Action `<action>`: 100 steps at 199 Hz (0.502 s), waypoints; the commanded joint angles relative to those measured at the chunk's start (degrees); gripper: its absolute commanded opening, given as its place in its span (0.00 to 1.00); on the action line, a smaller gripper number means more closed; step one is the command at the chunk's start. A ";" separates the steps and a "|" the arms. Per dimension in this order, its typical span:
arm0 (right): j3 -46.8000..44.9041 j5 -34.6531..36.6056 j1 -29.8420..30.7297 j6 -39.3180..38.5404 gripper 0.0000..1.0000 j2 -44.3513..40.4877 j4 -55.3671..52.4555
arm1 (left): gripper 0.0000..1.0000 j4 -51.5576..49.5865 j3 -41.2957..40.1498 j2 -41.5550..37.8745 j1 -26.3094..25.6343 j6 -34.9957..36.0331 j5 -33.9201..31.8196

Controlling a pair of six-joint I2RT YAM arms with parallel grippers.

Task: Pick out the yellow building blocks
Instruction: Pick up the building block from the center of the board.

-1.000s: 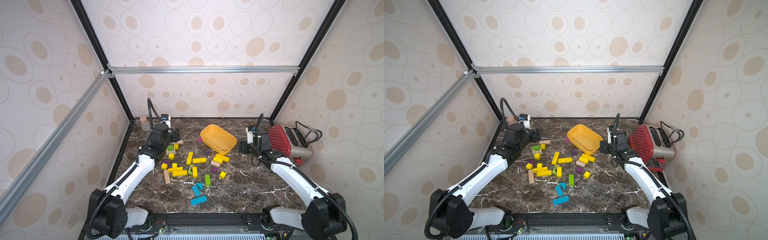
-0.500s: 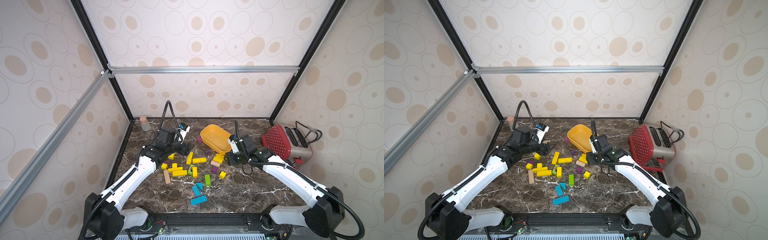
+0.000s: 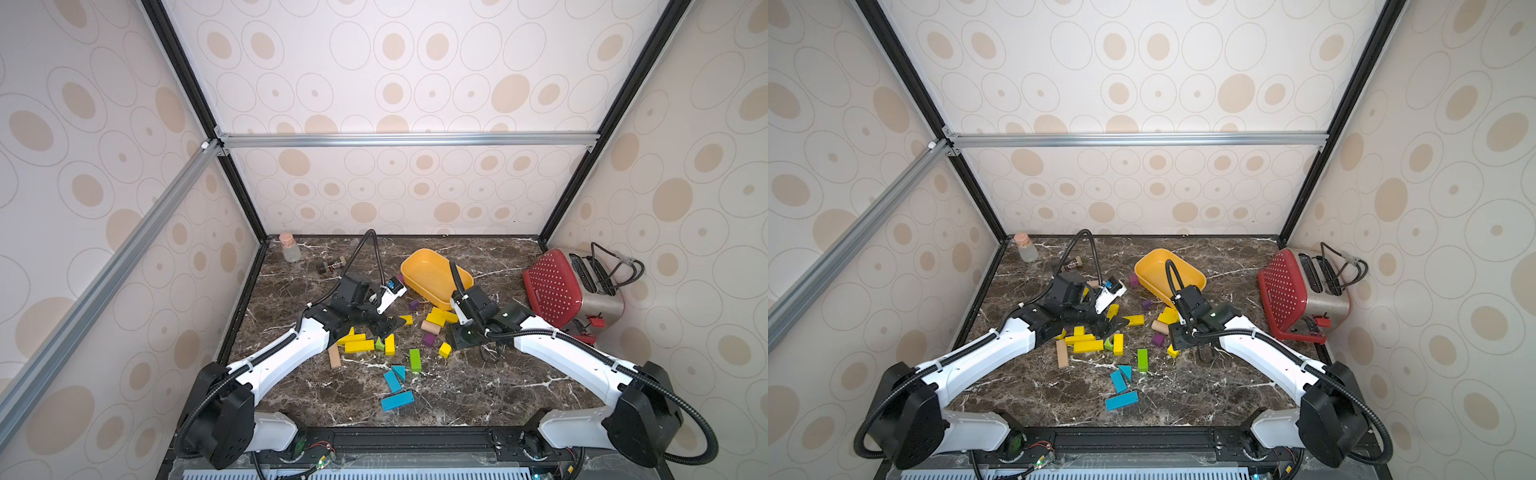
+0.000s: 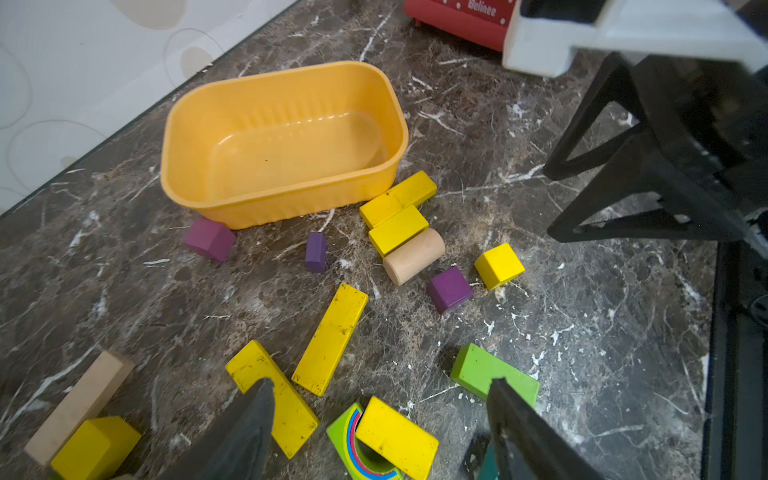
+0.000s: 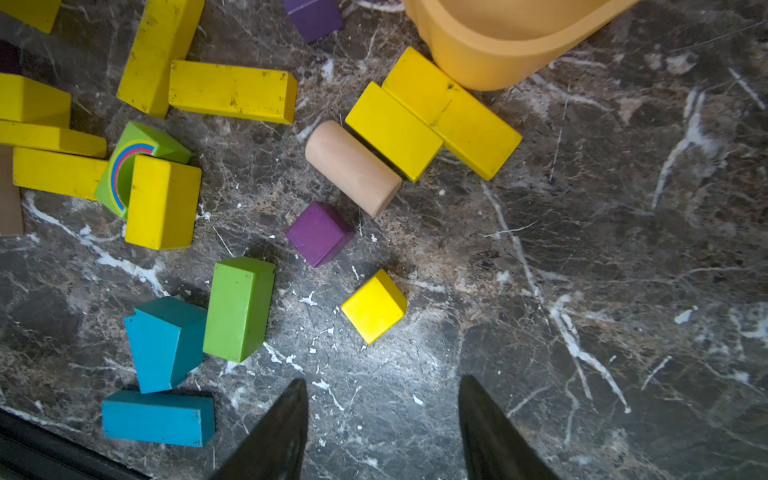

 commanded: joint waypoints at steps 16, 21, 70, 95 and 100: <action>-2.33 2.18 0.77 1.27 0.62 4.02 2.68 | 0.83 2.51 -1.08 1.74 -4.90 15.26 2.26; -2.23 2.14 0.94 1.21 0.62 4.98 2.59 | 0.83 2.56 -1.65 1.52 -5.63 17.15 2.03; -0.24 1.06 1.88 -0.39 0.62 12.25 6.39 | 0.85 3.75 -3.76 0.98 -6.82 23.50 2.85; 1.28 1.16 2.20 -1.19 0.62 15.69 6.36 | 0.85 6.04 -5.24 0.07 -6.81 22.48 3.52; 1.50 1.37 2.38 -1.29 0.61 16.04 6.31 | 0.85 6.94 -5.70 -0.14 -6.76 22.31 3.75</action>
